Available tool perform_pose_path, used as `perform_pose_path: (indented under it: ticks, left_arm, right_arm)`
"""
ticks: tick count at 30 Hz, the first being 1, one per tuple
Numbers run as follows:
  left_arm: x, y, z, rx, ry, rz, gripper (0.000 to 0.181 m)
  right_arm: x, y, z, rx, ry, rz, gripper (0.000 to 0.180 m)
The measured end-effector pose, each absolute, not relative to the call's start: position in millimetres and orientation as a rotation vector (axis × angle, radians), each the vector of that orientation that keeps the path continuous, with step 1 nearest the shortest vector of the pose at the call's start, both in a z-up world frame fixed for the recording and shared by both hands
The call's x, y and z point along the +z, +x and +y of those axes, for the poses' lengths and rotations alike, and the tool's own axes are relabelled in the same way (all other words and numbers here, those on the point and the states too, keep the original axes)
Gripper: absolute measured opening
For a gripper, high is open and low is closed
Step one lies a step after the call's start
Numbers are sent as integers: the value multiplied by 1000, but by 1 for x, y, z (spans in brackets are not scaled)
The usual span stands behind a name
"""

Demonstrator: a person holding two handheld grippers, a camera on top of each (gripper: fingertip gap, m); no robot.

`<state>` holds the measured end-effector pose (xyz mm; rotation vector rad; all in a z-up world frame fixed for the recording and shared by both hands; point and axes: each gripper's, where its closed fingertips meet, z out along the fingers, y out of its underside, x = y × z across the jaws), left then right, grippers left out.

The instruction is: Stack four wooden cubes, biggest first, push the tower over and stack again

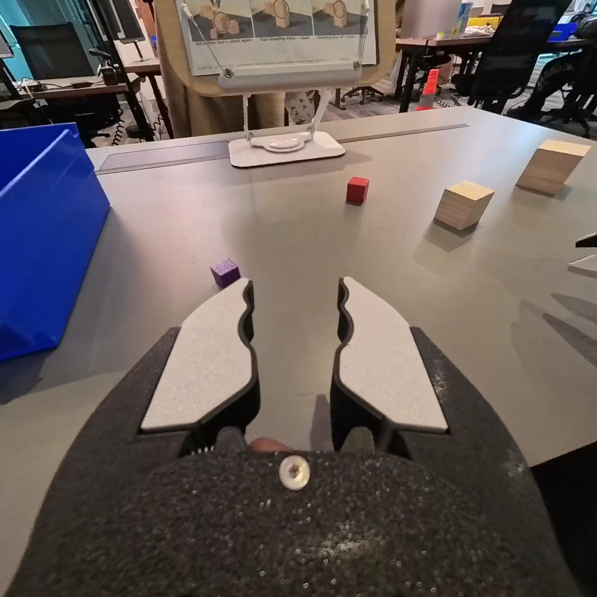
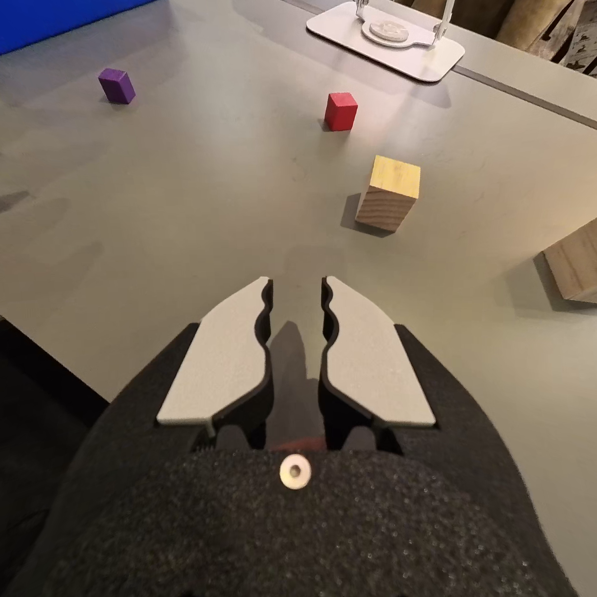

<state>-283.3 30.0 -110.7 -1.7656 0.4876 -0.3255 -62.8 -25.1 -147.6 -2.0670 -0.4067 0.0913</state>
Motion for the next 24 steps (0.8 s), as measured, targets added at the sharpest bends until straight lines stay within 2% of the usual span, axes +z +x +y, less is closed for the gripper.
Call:
perform_pose_path:
  ticks: [8, 11, 14, 16, 20, 24]
  left_arm:
    - [-99, -278, 19, -368, -1779, 504, 47]
    - [-101, -273, 15, -343, -1770, 548, 47]
    - [-107, -269, 12, -318, -1764, 595, 47]
    - [-111, -265, 10, -324, -1769, 618, 47]
    - [-115, -259, 8, -343, -1781, 648, 47]
    - [-114, -261, 10, -319, -1771, 656, 46]
  right_arm:
    - [-149, -61, -25, 100, -2078, -424, 28]
    - [-128, -29, -13, 16, -2075, -413, 32]
    - [-94, 25, 15, -32, -2112, -384, 41]
    - [-86, 71, 43, -103, -2217, -395, 54]
    - [-100, 138, 88, -43, -2529, -372, 68]
    - [-128, 159, 99, -10, -2752, -410, 73]
